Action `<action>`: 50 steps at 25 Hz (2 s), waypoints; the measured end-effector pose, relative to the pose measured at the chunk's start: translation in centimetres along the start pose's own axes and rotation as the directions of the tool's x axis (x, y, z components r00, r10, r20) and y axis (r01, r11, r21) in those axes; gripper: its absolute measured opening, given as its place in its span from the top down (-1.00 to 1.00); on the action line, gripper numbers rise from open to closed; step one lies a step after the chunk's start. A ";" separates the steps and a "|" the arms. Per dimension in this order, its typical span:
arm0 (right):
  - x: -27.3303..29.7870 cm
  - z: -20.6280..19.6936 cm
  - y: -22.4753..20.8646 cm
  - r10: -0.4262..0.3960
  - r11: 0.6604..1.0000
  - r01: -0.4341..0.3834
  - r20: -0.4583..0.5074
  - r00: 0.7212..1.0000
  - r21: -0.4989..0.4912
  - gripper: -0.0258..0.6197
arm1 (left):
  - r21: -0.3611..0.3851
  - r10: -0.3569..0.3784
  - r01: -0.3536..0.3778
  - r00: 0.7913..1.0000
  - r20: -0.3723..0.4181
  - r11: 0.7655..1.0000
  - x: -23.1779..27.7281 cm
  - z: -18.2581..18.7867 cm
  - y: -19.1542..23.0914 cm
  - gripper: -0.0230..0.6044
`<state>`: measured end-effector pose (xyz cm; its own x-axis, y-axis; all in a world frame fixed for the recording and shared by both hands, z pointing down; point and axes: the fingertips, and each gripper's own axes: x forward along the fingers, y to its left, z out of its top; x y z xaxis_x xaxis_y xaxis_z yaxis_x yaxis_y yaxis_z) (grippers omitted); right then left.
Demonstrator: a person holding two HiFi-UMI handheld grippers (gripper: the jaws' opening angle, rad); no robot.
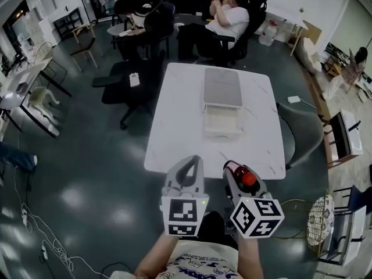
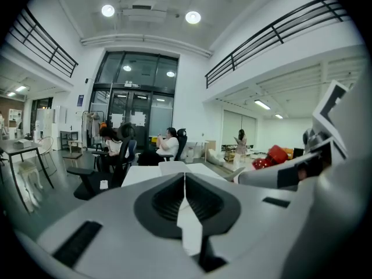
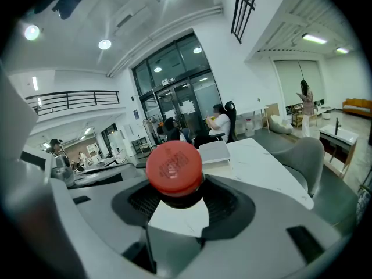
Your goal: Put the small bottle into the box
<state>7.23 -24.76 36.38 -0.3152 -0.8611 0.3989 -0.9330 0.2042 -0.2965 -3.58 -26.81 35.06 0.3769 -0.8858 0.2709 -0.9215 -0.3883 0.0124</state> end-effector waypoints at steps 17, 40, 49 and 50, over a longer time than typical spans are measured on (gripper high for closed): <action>7.0 2.5 -3.1 0.034 0.999 -0.034 -0.052 0.998 0.002 0.21 | -0.020 0.046 -0.047 0.998 -0.040 0.999 6.8 0.4 1.9 0.86; 21.9 5.4 -9.7 0.094 0.995 -0.095 -0.206 0.974 0.008 0.21 | -0.054 0.072 -0.082 0.985 -0.154 0.995 22.1 -0.3 4.4 0.86; 25.6 3.6 -11.3 0.089 0.996 -0.091 -0.287 0.954 0.007 0.21 | -0.085 0.080 -0.101 0.971 -0.225 0.991 25.3 -2.8 5.5 0.86; 26.0 3.4 -11.5 0.089 0.996 -0.091 -0.293 0.952 0.007 0.21 | -0.088 0.081 -0.104 0.969 -0.232 0.991 25.6 -3.1 5.6 0.86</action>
<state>10.33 -51.07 47.16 -0.4343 -0.6647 0.6078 -0.8991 0.2788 -0.3376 0.61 -50.84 45.02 0.2689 -0.8313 0.4865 -0.9603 -0.2704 0.0687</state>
